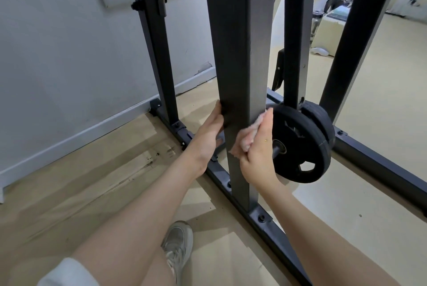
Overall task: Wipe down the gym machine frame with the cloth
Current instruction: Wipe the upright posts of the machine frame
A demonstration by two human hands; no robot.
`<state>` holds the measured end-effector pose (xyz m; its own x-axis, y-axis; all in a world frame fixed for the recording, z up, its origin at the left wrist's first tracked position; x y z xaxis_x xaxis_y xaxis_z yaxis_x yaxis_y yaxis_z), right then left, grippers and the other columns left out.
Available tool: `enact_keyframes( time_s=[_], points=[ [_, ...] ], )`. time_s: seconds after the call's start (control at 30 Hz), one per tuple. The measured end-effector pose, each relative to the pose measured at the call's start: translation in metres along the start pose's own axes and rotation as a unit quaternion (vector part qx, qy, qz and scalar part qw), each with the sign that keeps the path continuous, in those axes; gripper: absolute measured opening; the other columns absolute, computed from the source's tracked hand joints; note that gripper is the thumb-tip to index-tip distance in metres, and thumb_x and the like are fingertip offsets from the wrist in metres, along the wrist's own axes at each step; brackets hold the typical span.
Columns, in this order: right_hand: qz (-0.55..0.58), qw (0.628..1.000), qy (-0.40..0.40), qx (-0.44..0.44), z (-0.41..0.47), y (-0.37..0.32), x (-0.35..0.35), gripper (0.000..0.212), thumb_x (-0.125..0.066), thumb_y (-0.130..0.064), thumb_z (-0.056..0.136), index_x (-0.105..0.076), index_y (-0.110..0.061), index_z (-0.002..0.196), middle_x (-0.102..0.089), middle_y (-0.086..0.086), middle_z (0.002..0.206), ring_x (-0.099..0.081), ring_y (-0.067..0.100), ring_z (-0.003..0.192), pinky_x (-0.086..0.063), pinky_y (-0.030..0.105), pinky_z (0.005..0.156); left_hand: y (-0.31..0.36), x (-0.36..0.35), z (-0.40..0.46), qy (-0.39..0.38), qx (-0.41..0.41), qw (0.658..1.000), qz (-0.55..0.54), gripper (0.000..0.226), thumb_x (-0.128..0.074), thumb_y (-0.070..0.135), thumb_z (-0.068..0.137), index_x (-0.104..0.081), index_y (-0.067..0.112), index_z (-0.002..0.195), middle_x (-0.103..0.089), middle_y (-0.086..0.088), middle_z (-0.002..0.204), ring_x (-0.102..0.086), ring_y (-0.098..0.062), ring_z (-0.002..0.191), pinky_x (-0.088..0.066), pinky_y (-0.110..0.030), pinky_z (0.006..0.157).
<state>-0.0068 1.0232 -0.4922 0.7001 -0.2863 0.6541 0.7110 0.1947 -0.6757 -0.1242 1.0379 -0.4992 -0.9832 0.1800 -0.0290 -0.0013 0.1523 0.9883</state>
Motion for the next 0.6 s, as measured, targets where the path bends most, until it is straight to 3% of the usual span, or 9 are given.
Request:
enact_keyframes(
  time_s=[0.03,0.07,0.1,0.13,0.17,0.27,0.4,0.5,0.6],
  points=[
    [0.1,0.993,0.014,-0.058,-0.003,0.011,-0.002,0.018,-0.062,-0.036,0.09,-0.056,-0.029,0.107,-0.054,0.003,0.101,-0.055,0.006,0.092,-0.041,0.023,0.081,-0.002,0.0,0.001,0.001,0.004,1.0,0.005,0.039,-0.027,0.047,0.101,-0.023,0.057,0.139,-0.035,0.027,0.144,-0.034,-0.008,0.136,-0.036,-0.025,0.098],
    [0.172,0.978,0.024,-0.114,0.001,0.022,-0.004,0.014,-0.061,-0.041,0.09,-0.057,-0.028,0.092,-0.046,-0.005,0.086,-0.049,0.002,0.074,-0.037,0.018,0.068,-0.004,0.0,0.002,0.002,0.007,1.0,0.007,0.041,-0.026,0.047,0.101,-0.02,0.056,0.14,-0.032,0.025,0.147,-0.032,-0.009,0.137,-0.033,-0.026,0.102],
    [0.139,0.985,0.025,-0.099,0.007,0.013,-0.001,0.015,-0.062,-0.033,0.089,-0.058,-0.022,0.098,-0.044,-0.006,0.09,-0.049,0.002,0.076,-0.038,0.017,0.068,-0.006,0.0,0.003,0.002,0.007,1.0,0.006,0.042,-0.027,0.047,0.1,-0.018,0.055,0.141,-0.031,0.024,0.148,-0.031,-0.008,0.137,-0.031,-0.03,0.107],
    [0.058,0.996,0.031,-0.052,0.013,-0.007,0.006,0.037,-0.062,-0.021,0.084,-0.05,-0.013,0.118,-0.046,-0.001,0.104,-0.052,0.009,0.092,-0.045,0.021,0.079,-0.006,0.0,0.004,0.003,0.005,1.0,0.003,0.043,-0.027,0.048,0.1,-0.018,0.055,0.141,-0.034,0.024,0.146,-0.034,-0.007,0.136,-0.03,-0.033,0.11],
    [0.042,0.997,0.064,-0.009,0.017,-0.017,0.005,0.062,-0.061,-0.017,0.077,-0.034,-0.01,0.133,-0.045,0.011,0.122,-0.05,0.022,0.111,-0.047,0.037,0.092,-0.007,0.0,0.005,0.005,0.005,1.0,-0.003,0.043,-0.028,0.048,0.1,-0.019,0.055,0.141,-0.04,0.025,0.142,-0.038,-0.005,0.132,-0.031,-0.036,0.112],
    [0.124,0.988,0.094,0.006,0.015,-0.029,0.007,0.084,-0.063,-0.039,0.078,-0.014,-0.015,0.142,-0.031,0.025,0.142,-0.032,0.039,0.132,-0.032,0.059,0.104,-0.007,0.0,0.006,0.001,0.006,1.0,-0.004,0.042,-0.026,0.053,0.099,-0.023,0.055,0.141,-0.048,0.019,0.138,-0.046,-0.005,0.127,-0.035,-0.039,0.11],
    [0.213,0.974,0.064,-0.041,-0.011,0.014,-0.01,0.066,-0.07,-0.012,0.082,-0.031,-0.006,0.135,-0.046,0.017,0.128,-0.046,0.035,0.119,-0.042,0.054,0.097,-0.004,-0.001,0.005,-0.007,0.004,1.0,0.002,0.049,-0.024,0.071,0.089,-0.032,0.058,0.135,-0.044,0.034,0.131,-0.037,-0.006,0.134,-0.03,-0.044,0.113],
    [0.222,0.971,0.072,-0.052,-0.007,0.018,-0.009,0.072,-0.056,-0.026,0.089,-0.017,-0.013,0.148,-0.032,0.014,0.15,-0.033,0.025,0.138,-0.03,0.05,0.112,-0.004,0.0,0.007,-0.003,-0.012,1.0,0.006,0.051,-0.026,0.069,0.088,-0.027,0.057,0.138,-0.038,0.031,0.139,-0.034,-0.007,0.136,-0.028,-0.044,0.114],
    [0.19,0.973,0.124,0.048,0.019,-0.007,0.004,0.076,-0.048,-0.04,0.094,-0.006,-0.01,0.15,-0.014,0.009,0.157,-0.011,0.016,0.146,-0.014,0.037,0.12,-0.008,0.005,0.01,0.009,-0.041,0.999,-0.004,0.043,-0.029,0.06,0.093,-0.029,0.06,0.135,-0.037,0.031,0.141,-0.033,-0.006,0.136,-0.03,-0.044,0.113]
  ],
)
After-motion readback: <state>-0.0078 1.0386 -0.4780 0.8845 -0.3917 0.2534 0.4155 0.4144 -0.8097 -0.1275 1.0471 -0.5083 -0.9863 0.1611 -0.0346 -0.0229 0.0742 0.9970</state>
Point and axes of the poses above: each hand's wrist, its own z-axis towards the middle knuckle, its own x-axis out of the back of the hand, y = z × x, the point moved 9 cm from there along z, towards the middle knuckle
